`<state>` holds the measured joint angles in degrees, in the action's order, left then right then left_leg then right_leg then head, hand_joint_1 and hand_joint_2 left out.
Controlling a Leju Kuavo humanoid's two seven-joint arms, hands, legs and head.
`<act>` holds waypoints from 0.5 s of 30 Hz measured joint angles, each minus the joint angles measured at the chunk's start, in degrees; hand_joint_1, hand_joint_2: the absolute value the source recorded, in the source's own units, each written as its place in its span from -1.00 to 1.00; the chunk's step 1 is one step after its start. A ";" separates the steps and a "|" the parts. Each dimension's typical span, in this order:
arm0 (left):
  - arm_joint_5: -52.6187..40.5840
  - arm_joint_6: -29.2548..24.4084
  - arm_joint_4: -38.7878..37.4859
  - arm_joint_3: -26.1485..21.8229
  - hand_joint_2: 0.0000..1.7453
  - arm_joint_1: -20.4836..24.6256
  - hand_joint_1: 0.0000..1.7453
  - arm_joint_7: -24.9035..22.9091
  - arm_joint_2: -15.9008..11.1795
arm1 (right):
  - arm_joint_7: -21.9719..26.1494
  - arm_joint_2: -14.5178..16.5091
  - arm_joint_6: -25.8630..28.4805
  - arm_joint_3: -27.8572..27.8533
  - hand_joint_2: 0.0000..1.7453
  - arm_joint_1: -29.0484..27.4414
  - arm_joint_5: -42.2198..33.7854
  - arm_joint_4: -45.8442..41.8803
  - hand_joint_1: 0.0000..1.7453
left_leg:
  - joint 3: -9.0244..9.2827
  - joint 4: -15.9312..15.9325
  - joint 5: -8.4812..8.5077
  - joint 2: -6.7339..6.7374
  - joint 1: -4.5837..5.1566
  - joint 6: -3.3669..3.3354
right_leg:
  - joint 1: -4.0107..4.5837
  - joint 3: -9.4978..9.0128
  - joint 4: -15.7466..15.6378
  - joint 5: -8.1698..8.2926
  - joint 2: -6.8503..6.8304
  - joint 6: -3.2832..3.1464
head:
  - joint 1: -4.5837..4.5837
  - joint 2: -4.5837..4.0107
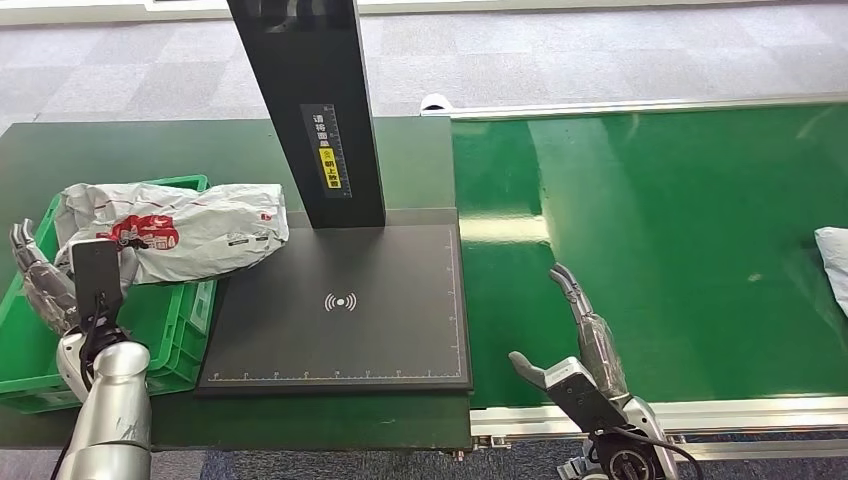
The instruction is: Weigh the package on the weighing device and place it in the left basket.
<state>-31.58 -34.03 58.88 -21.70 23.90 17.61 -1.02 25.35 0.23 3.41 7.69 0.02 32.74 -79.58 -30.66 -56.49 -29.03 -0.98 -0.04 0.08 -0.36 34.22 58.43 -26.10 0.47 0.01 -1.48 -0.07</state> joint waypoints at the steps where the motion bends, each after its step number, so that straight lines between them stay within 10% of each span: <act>1: 0.02 0.00 0.17 0.00 1.00 -0.02 -1.00 0.00 0.08 | 0.00 0.01 0.00 0.00 1.00 0.00 0.00 0.00 -1.00 | 0.00 0.00 0.00 0.00 0.00 0.00 | 0.00 0.00 0.00 0.00 0.00 0.00 | 0.01 0.00; 15: 2.52 -2.28 12.16 3.49 1.00 -5.26 -1.00 1.10 1.79 | 0.18 0.02 0.03 0.01 1.00 0.32 -0.02 0.39 -1.00 | -0.01 0.00 -0.03 0.03 0.00 0.01 | 0.00 0.03 -0.01 -0.01 0.06 0.00 | 0.00 0.00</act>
<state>-29.06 -36.31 71.04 -18.22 18.64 18.70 0.78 25.53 0.25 3.44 7.71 0.34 32.73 -79.19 -30.67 -56.49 -29.06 -0.95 -0.04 0.09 -0.36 34.25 58.42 -26.11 0.54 0.01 -1.48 -0.07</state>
